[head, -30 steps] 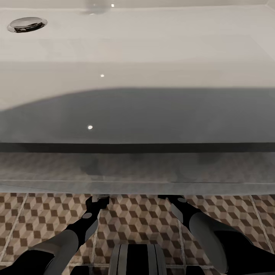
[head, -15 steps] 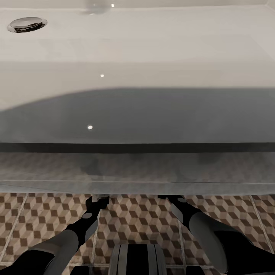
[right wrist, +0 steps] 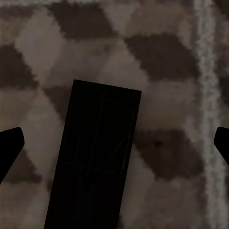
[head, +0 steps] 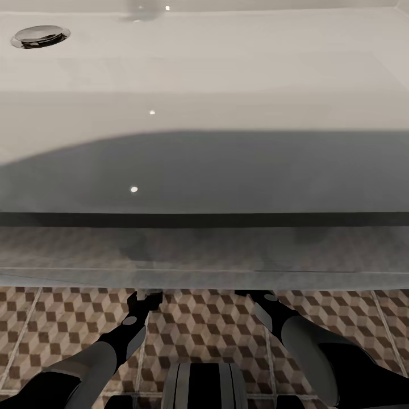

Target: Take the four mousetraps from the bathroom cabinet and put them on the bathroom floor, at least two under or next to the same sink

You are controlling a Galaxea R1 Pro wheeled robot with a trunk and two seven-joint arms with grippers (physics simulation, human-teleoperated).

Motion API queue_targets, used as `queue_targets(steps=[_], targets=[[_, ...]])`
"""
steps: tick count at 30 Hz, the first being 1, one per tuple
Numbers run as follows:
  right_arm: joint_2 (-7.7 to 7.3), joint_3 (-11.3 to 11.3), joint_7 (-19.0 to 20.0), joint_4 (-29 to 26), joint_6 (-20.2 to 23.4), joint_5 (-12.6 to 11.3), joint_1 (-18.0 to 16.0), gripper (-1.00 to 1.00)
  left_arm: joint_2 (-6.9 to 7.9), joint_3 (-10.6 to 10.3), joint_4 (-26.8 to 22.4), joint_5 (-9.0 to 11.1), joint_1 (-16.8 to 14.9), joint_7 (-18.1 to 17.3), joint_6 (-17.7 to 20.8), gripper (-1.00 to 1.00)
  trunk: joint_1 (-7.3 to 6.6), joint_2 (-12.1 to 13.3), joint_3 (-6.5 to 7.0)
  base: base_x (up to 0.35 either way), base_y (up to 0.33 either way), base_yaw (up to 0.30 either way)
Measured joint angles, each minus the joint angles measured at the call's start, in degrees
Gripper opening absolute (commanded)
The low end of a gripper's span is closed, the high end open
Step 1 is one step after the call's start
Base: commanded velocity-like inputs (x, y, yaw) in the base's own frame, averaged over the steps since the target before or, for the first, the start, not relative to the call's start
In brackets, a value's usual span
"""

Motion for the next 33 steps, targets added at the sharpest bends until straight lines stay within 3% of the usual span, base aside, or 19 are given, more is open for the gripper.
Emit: queue_targets(steps=[19,33], targets=[[0.00,0.0,0.0,0.0,0.0,0.0,0.0,1.00,-0.61,-0.2,-0.4,-0.6,0.0,0.4,-0.5,1.00,0.01,0.0,0.00,-0.014,0.000,0.000],[-0.01,0.0,0.0,0.0,0.0,0.0,0.0,1.00,-0.73,-0.1,-0.9,-0.1,0.0,0.6,-0.1,1.00,0.03,0.0,0.00,-0.250,0.000,0.000]])
